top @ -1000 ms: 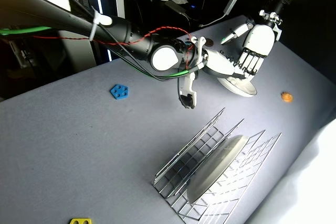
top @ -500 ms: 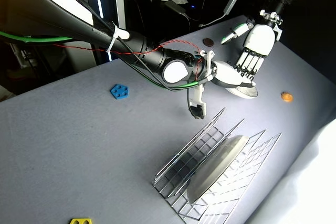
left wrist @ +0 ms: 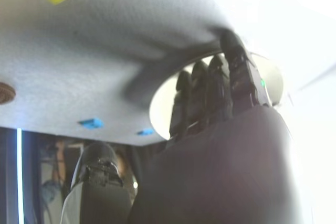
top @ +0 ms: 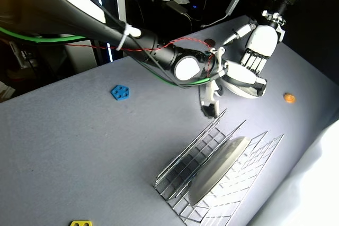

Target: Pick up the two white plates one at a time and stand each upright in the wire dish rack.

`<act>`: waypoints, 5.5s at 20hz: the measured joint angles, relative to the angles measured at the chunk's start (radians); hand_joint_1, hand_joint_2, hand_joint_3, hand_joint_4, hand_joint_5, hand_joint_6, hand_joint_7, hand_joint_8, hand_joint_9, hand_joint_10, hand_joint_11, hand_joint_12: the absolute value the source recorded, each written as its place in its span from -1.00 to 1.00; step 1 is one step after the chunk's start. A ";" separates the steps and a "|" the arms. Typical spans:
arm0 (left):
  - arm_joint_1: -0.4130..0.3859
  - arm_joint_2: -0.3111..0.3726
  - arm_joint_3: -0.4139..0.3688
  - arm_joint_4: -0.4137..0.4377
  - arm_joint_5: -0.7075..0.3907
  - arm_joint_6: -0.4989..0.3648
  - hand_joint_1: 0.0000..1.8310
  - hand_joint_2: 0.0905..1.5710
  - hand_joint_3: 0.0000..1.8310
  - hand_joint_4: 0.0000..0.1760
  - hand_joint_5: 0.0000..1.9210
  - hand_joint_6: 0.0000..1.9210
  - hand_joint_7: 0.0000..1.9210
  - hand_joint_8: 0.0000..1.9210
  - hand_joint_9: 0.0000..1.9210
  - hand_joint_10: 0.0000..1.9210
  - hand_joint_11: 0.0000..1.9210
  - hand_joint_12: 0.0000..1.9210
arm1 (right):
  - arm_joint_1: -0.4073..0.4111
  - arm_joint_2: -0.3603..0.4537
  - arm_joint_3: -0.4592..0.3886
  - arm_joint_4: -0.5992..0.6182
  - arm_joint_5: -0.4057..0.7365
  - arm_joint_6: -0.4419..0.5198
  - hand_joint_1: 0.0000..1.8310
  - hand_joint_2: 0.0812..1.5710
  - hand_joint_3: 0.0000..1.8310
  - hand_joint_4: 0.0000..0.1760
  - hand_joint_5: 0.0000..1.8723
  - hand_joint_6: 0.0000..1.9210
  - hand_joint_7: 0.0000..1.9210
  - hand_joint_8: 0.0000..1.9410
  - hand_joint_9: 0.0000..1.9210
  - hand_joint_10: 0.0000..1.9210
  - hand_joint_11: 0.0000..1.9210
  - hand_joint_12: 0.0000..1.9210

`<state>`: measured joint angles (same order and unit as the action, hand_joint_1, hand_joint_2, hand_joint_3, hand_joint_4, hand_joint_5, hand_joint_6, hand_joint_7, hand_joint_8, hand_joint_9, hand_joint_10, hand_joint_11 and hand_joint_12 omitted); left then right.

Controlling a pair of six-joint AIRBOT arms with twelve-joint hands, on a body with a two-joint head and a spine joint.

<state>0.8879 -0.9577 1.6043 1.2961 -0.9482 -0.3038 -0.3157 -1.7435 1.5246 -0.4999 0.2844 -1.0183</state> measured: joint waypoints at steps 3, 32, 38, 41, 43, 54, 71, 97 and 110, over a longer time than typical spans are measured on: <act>0.000 0.000 0.002 0.002 -0.003 0.000 -1.00 0.33 -1.00 -1.00 -0.84 -1.00 -0.82 -1.00 -0.84 -1.00 -1.00 -0.63 | 0.000 0.003 0.000 0.002 -0.003 0.000 0.15 0.41 -1.00 -1.00 -0.21 -0.91 -0.17 -0.95 -0.25 -0.83 -0.74 0.38; -0.435 0.140 -0.169 0.212 0.006 -0.039 -1.00 0.33 -1.00 -1.00 -0.82 -1.00 -0.78 -1.00 -0.80 -0.99 -1.00 -0.56 | 0.096 0.384 -0.487 0.209 -0.122 0.000 0.30 0.46 -1.00 -0.75 -0.06 0.24 -0.06 0.10 0.16 -0.74 -0.26 0.24; -0.436 0.152 -0.156 0.235 -0.005 -0.054 -1.00 0.32 -1.00 -1.00 -0.82 -1.00 -0.79 -1.00 -0.82 -1.00 -1.00 -0.60 | 0.219 0.497 -0.578 0.426 -0.228 0.034 0.29 0.47 -1.00 -0.76 -0.08 0.27 -0.09 0.14 0.15 -0.78 -0.30 0.23; -0.428 0.152 -0.144 0.235 -0.003 -0.053 -1.00 0.32 -1.00 -1.00 -0.84 -1.00 -0.81 -1.00 -0.83 -1.00 -1.00 -0.61 | 0.289 0.545 -0.599 0.586 -0.273 0.059 0.30 0.46 -1.00 -0.76 -0.05 0.23 -0.06 0.10 0.17 -0.78 -0.29 0.24; -0.422 0.152 -0.144 0.236 -0.009 -0.055 -1.00 0.32 -1.00 -1.00 -0.83 -1.00 -0.80 -1.00 -0.82 -1.00 -1.00 -0.59 | 0.322 0.566 -0.601 0.640 -0.312 0.082 0.31 0.44 -1.00 -0.75 -0.02 0.19 -0.03 0.06 0.18 -0.79 -0.26 0.23; -0.406 0.151 -0.129 0.229 -0.014 -0.057 -1.00 0.32 -1.00 -1.00 -0.83 -1.00 -0.81 -1.00 -0.83 -1.00 -1.00 -0.58 | 0.385 0.661 -0.595 0.931 -0.322 0.128 0.30 0.44 -1.00 -0.71 -0.03 0.20 -0.03 0.07 0.19 -0.82 -0.26 0.22; -0.406 0.138 -0.129 0.227 -0.014 -0.058 -1.00 0.32 -1.00 -1.00 -0.81 -1.00 -0.80 -1.00 -0.83 -1.00 -1.00 -0.61 | 0.330 0.724 -0.431 1.046 -0.248 0.198 0.31 0.43 -1.00 -0.77 -0.02 0.19 -0.02 0.03 0.23 -0.87 -0.24 0.21; -0.413 0.124 -0.108 0.234 -0.022 -0.057 -1.00 0.31 -1.00 -1.00 -0.84 -1.00 -0.82 -1.00 -0.85 -1.00 -1.00 -0.65 | 0.236 0.697 -0.310 0.998 -0.277 0.200 0.31 0.43 -1.00 -0.73 -0.04 0.20 0.00 0.01 0.25 -0.91 -0.24 0.23; -0.421 0.120 -0.103 0.249 -0.077 -0.057 -1.00 0.32 -1.00 -1.00 -0.85 -1.00 -0.83 -1.00 -0.86 -1.00 -1.00 -0.66 | 0.151 0.651 -0.268 0.905 -0.223 0.203 0.29 0.47 -1.00 -0.73 -0.10 0.28 -0.05 0.11 0.23 -0.92 -0.27 0.28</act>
<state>0.4671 -0.8379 1.5017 1.5452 -1.0256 -0.3611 -0.1646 -1.0924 1.2568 0.4049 0.0616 -0.8158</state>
